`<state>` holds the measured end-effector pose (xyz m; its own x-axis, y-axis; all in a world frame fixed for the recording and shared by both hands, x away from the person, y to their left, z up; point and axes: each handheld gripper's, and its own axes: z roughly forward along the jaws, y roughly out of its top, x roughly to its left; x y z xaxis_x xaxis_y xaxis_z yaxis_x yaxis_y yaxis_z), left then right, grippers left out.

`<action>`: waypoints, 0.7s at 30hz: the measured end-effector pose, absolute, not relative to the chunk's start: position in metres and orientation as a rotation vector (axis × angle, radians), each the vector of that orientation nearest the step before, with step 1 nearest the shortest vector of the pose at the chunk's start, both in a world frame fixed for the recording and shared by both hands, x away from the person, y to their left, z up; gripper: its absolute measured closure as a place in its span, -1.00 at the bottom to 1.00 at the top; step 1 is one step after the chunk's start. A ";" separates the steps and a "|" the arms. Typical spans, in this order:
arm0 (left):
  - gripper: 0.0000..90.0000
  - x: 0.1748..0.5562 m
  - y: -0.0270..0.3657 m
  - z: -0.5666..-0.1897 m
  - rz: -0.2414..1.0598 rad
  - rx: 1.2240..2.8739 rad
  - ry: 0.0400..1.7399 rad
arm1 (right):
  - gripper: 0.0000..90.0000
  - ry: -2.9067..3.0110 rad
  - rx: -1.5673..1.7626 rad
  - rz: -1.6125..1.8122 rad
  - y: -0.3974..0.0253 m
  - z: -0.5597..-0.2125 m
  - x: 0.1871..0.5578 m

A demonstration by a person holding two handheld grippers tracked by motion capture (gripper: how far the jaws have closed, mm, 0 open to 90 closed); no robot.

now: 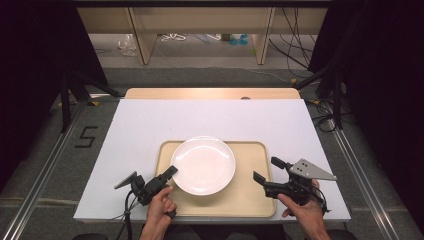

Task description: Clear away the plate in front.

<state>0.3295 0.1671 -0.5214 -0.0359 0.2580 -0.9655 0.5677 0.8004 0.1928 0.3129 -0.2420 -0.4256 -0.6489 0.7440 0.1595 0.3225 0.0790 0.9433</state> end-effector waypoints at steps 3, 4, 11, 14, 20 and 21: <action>0.87 0.328 0.164 -0.523 -0.277 0.695 1.642 | -0.61 1.997 1.059 1.595 -0.241 -0.426 0.313; 0.87 0.328 0.163 -0.523 -0.271 0.696 1.651 | -0.61 1.997 1.060 1.595 -0.241 -0.426 0.313; 0.86 0.327 0.160 -0.524 -0.256 0.724 1.656 | -0.61 1.998 1.061 1.597 -0.241 -0.426 0.313; 0.86 0.327 0.159 -0.523 -0.250 0.724 1.668 | -0.61 1.996 1.059 1.596 -0.242 -0.426 0.313; 0.85 0.325 0.156 -0.523 -0.239 0.733 1.684 | -0.61 1.993 1.051 1.592 -0.242 -0.426 0.313; 0.85 0.325 0.156 -0.524 -0.240 0.750 1.682 | -0.61 1.997 1.060 1.596 -0.241 -0.426 0.313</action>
<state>0.3249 0.1560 -0.5235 -0.0732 0.3450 -0.9357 0.5932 0.7693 0.2372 0.3128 -0.2414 -0.4260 -0.6476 0.7444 0.1630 0.3231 0.0745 0.9434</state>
